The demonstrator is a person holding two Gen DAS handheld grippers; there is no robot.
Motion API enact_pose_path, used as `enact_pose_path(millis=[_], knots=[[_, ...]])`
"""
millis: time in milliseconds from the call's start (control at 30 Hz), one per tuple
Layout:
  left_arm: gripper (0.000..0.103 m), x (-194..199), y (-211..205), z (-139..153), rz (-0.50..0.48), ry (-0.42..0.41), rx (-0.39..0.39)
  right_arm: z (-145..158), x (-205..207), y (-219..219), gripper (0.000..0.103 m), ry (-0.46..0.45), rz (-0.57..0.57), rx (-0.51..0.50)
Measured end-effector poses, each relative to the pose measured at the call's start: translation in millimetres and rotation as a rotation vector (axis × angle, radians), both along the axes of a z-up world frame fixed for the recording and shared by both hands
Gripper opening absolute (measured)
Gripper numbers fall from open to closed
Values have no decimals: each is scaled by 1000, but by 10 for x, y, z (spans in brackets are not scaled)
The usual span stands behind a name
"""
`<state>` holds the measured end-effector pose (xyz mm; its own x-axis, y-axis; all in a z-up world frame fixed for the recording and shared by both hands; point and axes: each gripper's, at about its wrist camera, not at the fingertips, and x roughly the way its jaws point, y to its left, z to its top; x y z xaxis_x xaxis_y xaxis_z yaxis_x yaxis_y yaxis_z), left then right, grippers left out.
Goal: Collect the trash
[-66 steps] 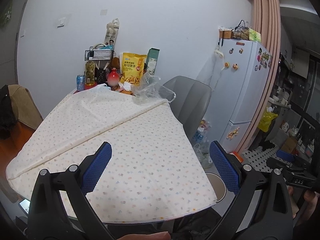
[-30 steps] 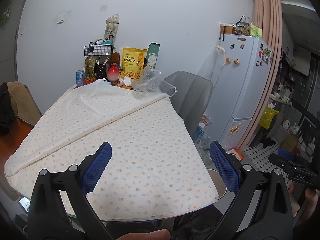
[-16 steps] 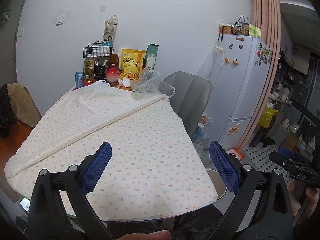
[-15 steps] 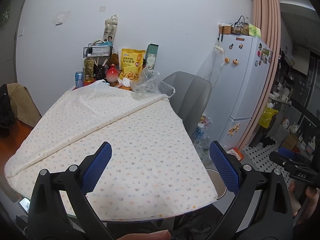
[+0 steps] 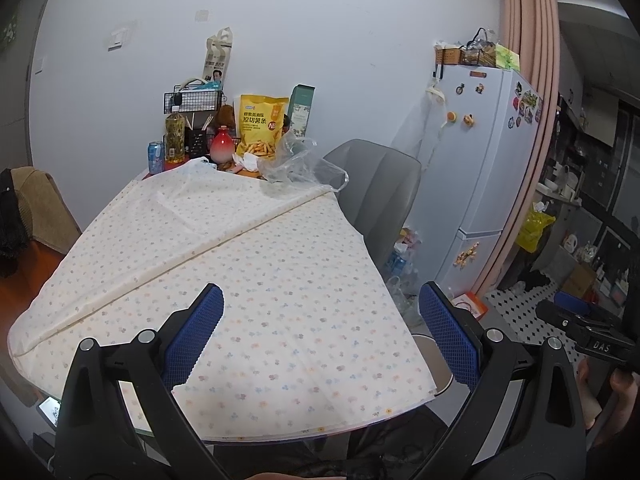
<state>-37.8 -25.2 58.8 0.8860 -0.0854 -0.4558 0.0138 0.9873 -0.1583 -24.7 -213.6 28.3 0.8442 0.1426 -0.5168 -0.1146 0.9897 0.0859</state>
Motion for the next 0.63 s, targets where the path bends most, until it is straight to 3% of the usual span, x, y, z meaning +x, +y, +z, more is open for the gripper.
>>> enact_pose_path(millis=[433, 633], knots=[[97, 53, 22, -89, -7, 22, 0, -77, 94, -40, 95, 22, -4, 3], [97, 170, 119, -232, 4, 58, -5, -262, 324, 65, 95, 68, 18, -8]])
